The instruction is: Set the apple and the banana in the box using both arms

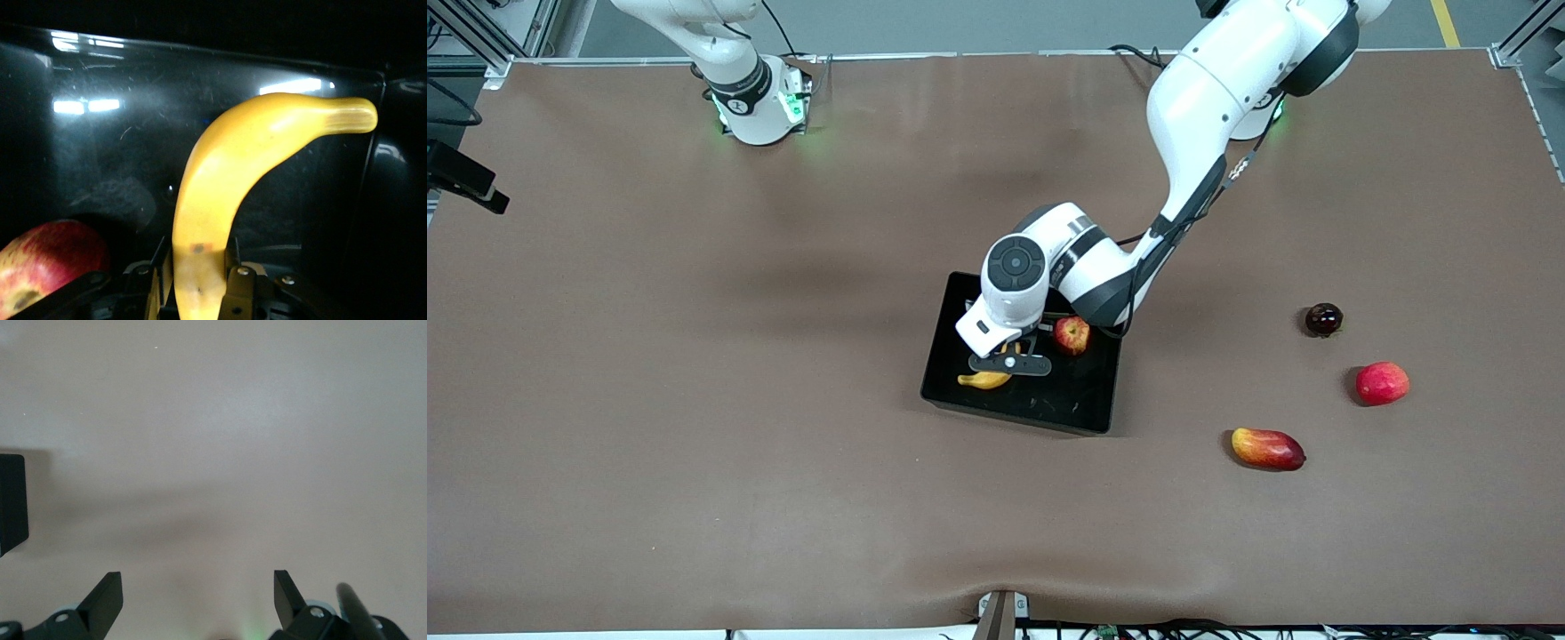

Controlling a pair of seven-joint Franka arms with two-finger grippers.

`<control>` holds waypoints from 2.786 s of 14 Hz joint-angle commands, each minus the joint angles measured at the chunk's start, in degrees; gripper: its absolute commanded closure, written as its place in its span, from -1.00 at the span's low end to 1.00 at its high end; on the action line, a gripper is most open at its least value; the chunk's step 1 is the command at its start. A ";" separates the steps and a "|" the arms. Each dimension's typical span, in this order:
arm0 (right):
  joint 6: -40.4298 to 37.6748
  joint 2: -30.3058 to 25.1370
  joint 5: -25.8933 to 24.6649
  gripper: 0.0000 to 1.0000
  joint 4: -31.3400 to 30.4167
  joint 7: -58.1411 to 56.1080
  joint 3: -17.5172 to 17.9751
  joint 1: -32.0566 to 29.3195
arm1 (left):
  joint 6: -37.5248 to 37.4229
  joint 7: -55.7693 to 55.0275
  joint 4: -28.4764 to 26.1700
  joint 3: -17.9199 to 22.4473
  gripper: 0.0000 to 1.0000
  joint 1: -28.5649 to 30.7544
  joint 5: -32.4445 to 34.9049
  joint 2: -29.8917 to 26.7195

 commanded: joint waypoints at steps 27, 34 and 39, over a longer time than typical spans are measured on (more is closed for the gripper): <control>-0.21 0.10 1.07 -1.00 0.40 -0.46 0.67 -1.37 | -31.22 35.78 0.59 1.93 -1.00 41.50 -5.24 -36.40; -0.21 0.10 1.07 -1.00 0.40 -0.55 0.67 -1.37 | -36.60 37.30 -8.61 5.16 -1.00 37.85 -11.22 -49.04; -0.21 0.10 1.07 -1.00 0.40 -0.46 0.67 -1.37 | -34.05 37.21 -15.84 9.14 -1.00 31.67 -11.39 -53.63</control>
